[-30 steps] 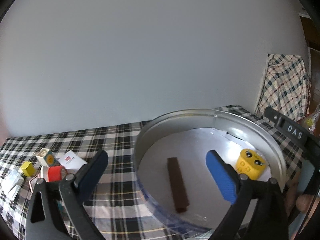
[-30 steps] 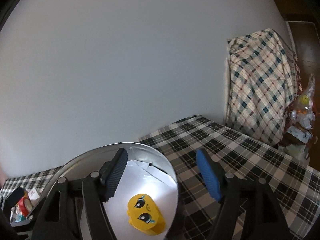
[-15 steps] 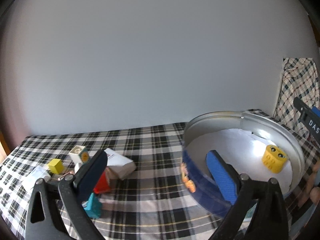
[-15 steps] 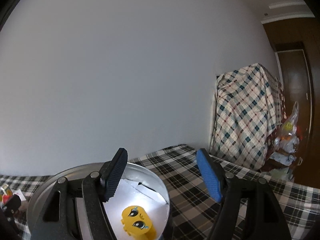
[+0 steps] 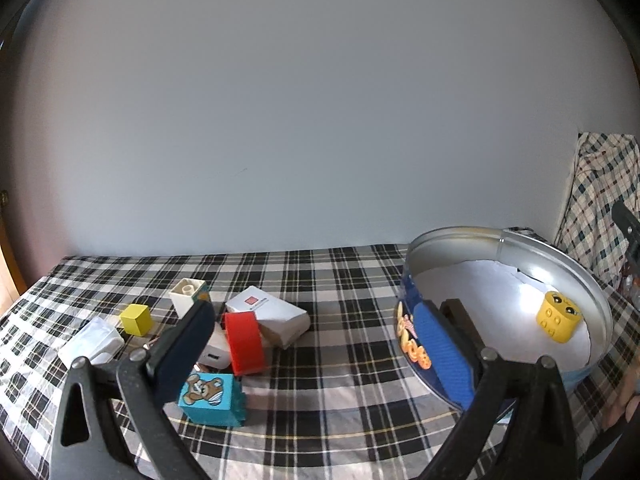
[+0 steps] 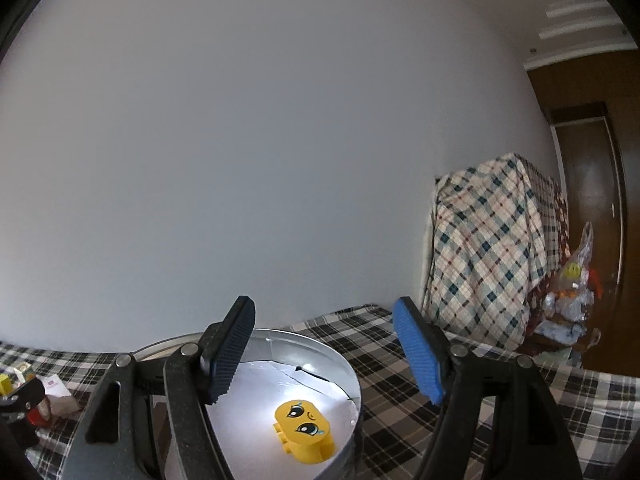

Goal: Organize rigid objects
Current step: 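Withdraw both open tools from the tin toward the remaining toys, then grasp the clear plastic tray with the left tool while the right tool grasps the teal bear block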

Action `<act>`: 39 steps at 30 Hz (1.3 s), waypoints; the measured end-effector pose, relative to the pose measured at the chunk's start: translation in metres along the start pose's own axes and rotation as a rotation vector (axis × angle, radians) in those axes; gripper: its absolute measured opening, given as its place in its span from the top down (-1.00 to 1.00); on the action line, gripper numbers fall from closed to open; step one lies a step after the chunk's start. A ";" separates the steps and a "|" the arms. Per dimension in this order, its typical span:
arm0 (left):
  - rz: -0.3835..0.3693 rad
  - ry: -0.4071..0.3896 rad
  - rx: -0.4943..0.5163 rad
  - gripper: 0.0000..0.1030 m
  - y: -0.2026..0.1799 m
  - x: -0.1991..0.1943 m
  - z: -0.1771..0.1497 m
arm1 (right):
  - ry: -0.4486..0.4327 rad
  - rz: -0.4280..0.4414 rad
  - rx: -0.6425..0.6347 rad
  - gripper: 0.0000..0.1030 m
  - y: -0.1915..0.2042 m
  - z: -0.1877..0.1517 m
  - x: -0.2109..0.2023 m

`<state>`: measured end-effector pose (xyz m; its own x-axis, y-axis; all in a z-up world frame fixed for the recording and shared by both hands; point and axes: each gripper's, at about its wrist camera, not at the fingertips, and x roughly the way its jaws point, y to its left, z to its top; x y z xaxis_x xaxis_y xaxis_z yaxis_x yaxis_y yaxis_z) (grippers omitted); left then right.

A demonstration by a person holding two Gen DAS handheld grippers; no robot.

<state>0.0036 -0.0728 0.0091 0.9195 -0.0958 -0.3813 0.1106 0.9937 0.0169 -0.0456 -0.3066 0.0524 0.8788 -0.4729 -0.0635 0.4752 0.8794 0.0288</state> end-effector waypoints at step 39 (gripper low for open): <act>0.091 0.227 -0.134 -0.96 0.198 0.023 -0.016 | 0.254 0.465 -0.110 -0.43 0.224 -0.036 -0.053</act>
<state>0.0411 0.1224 -0.0111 0.8133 -0.0055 -0.5818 -0.0334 0.9979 -0.0562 0.0129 -0.0822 0.0266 0.9511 -0.0163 -0.3085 0.0197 0.9998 0.0080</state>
